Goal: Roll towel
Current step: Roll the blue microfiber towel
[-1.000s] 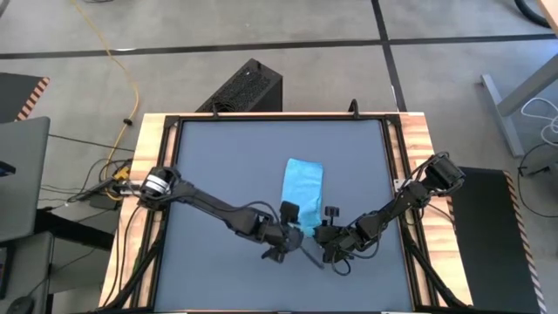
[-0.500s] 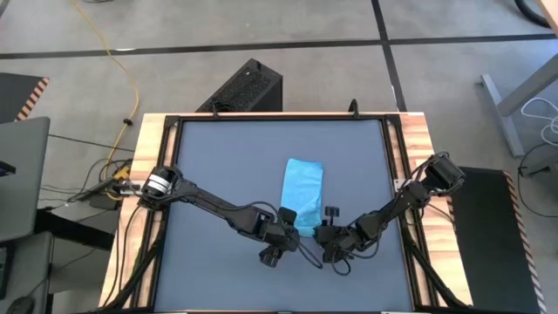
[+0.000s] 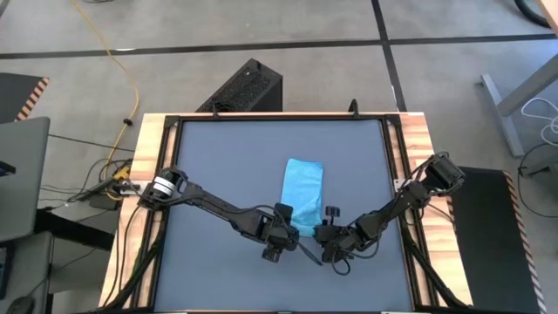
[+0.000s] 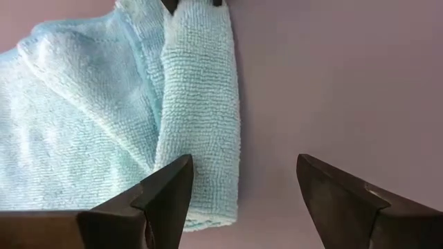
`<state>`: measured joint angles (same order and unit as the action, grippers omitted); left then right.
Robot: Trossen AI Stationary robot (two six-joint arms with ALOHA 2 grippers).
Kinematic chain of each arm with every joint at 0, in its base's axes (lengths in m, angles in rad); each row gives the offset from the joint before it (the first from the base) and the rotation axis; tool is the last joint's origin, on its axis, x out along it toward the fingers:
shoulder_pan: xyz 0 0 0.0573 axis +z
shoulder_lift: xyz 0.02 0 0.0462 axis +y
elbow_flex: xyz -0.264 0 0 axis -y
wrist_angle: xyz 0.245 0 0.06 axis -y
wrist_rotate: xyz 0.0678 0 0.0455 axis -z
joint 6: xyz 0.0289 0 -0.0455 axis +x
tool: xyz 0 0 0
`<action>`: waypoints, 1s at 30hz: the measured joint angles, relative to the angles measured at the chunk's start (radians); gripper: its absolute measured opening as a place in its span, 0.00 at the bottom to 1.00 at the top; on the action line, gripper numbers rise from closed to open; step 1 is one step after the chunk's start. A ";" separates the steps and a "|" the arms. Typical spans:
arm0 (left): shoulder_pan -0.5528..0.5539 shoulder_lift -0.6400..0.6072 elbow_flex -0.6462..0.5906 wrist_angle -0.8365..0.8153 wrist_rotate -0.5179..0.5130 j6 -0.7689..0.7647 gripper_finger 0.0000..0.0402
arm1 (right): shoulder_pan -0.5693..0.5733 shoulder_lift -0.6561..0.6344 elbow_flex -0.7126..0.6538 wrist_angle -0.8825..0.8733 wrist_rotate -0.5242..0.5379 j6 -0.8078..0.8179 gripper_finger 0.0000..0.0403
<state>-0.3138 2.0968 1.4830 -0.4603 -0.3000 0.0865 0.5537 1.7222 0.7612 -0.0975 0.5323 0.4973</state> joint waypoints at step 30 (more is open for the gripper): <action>0.024 0.011 0.001 0.002 0.023 0.059 0.16 | 0.000 0.000 0.000 -0.003 0.000 0.000 0.34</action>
<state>-0.2897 2.1080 1.4843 -0.4583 -0.2766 0.1459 0.5537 1.7222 0.7612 -0.1001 0.5323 0.4973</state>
